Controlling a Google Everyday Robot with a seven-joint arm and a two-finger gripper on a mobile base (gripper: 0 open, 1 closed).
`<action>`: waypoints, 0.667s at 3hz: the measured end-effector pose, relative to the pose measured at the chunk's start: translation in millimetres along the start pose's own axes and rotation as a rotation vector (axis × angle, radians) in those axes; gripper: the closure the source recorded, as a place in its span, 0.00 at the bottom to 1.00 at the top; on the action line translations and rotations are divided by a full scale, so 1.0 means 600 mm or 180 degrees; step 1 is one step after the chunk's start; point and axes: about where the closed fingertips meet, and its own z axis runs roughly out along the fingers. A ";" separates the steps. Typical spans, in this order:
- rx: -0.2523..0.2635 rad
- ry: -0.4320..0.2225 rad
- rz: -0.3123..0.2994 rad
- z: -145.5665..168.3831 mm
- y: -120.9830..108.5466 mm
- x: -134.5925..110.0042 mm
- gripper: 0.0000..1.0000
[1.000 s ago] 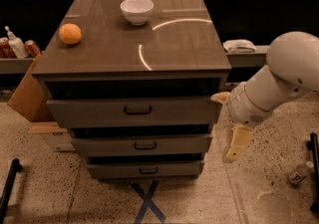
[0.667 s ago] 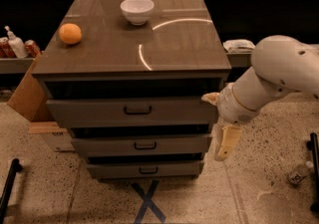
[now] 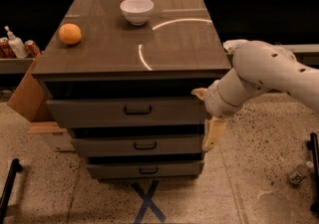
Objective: Open top drawer
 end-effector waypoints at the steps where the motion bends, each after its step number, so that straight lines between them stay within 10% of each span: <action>1: 0.0029 0.0050 -0.0013 0.012 -0.010 0.005 0.00; 2: 0.0069 0.0175 -0.0024 0.027 -0.023 0.007 0.00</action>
Offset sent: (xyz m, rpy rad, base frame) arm 0.0304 0.0049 -0.0224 -0.1070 -0.0487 -0.0287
